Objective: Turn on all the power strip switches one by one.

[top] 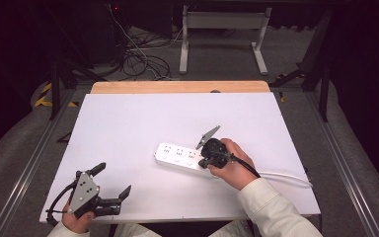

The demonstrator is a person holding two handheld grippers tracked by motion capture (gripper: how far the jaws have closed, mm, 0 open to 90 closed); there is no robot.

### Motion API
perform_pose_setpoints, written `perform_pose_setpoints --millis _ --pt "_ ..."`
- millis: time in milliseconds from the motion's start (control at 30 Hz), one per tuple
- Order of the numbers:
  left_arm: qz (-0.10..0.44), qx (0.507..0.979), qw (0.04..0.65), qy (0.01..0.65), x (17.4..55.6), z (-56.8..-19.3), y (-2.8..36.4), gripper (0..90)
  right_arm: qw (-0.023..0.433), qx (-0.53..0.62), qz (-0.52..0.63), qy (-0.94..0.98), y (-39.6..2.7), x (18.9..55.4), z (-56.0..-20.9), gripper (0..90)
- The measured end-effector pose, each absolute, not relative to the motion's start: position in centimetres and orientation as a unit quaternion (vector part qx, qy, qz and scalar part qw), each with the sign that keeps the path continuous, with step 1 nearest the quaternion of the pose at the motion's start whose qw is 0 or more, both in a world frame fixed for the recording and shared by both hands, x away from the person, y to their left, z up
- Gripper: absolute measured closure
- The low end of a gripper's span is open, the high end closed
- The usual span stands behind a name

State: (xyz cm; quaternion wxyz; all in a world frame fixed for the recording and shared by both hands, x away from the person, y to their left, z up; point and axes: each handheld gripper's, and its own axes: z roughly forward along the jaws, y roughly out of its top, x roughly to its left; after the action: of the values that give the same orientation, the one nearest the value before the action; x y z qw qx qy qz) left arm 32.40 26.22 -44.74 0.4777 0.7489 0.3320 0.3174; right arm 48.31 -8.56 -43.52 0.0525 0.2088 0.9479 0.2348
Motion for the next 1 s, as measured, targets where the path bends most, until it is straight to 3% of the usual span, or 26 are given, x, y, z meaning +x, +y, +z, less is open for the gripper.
perform_pose_setpoints --millis 500,600,767,1000 --pt "0.315 0.747 0.481 0.333 32.4 -44.8 26.2 1.3 0.060 0.214 0.230 0.948 -8.4 48.2 -43.7 90.0" --pt "0.314 0.748 0.480 0.334 32.4 -44.8 26.3 1.3 0.087 0.202 0.254 0.942 -8.6 47.8 -42.8 90.0" --pt "0.313 0.748 0.480 0.335 32.5 -44.8 26.2 1.3 0.090 0.192 0.327 0.921 -9.1 47.3 -40.4 90.0" --pt "0.314 0.747 0.481 0.335 32.4 -44.8 26.2 1.3 0.087 0.190 0.334 0.919 -8.8 47.3 -40.1 90.0"
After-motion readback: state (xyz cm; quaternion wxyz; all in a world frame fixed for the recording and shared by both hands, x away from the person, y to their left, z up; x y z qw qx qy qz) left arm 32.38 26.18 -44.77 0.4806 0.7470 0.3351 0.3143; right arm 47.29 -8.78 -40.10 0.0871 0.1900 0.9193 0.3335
